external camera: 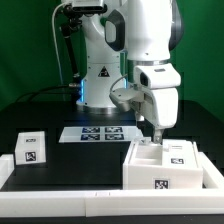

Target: Assemble cabinet

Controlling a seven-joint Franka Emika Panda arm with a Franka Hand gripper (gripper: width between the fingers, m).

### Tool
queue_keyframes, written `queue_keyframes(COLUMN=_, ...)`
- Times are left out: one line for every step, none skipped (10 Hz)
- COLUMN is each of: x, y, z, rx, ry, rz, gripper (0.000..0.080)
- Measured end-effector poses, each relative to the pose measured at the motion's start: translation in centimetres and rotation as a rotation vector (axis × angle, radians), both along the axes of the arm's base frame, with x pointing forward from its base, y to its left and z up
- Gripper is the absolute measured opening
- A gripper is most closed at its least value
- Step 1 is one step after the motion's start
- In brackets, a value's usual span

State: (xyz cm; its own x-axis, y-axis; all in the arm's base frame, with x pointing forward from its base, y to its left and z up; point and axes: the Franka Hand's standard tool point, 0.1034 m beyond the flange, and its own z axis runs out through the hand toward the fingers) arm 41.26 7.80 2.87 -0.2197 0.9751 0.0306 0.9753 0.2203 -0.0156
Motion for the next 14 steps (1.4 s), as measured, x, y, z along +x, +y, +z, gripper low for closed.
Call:
queue_keyframes(x=-0.1, y=0.0, z=-0.6, rx=0.002, ry=0.011, rz=-0.003, gripper=0.0797)
queue_keyframes(x=-0.2, y=0.0, z=-1.0, rx=0.004, ry=0.019, rz=-0.005, gripper=0.0797)
queue_keyframes(x=-0.3, y=0.1, z=-1.2, rx=0.004, ry=0.023, rz=-0.008, gripper=0.0797)
queue_keyframes(x=-0.3, y=0.2, z=-1.4, rx=0.005, ry=0.027, rz=-0.015, gripper=0.0782)
queue_keyframes(x=-0.3, y=0.3, z=-1.5, rx=0.005, ry=0.028, rz=-0.021, gripper=0.0782)
queue_keyframes(x=-0.3, y=0.2, z=-1.5, rx=0.005, ry=0.029, rz=-0.022, gripper=0.0611)
queue_keyframes(x=-0.4, y=0.2, z=-1.6, rx=0.005, ry=0.032, rz=-0.023, gripper=0.0477)
queue_keyframes(x=-0.5, y=0.2, z=-1.8, rx=0.005, ry=0.036, rz=-0.023, gripper=0.0477)
queue_keyframes(x=-0.4, y=0.2, z=-1.9, rx=0.006, ry=0.037, rz=-0.023, gripper=0.0274)
queue_keyframes(x=-0.3, y=0.2, z=-1.8, rx=0.006, ry=0.034, rz=-0.023, gripper=0.0139)
queue_keyframes(x=-0.1, y=0.3, z=-1.7, rx=0.007, ry=0.029, rz=-0.023, gripper=0.0139)
queue_keyframes(x=-0.1, y=0.3, z=-1.7, rx=0.007, ry=0.029, rz=-0.023, gripper=0.0067)
queue_keyframes(x=-0.1, y=0.3, z=-1.7, rx=0.007, ry=0.029, rz=-0.023, gripper=0.0067)
queue_keyframes(x=-0.1, y=0.3, z=-1.7, rx=0.007, ry=0.029, rz=-0.023, gripper=0.0067)
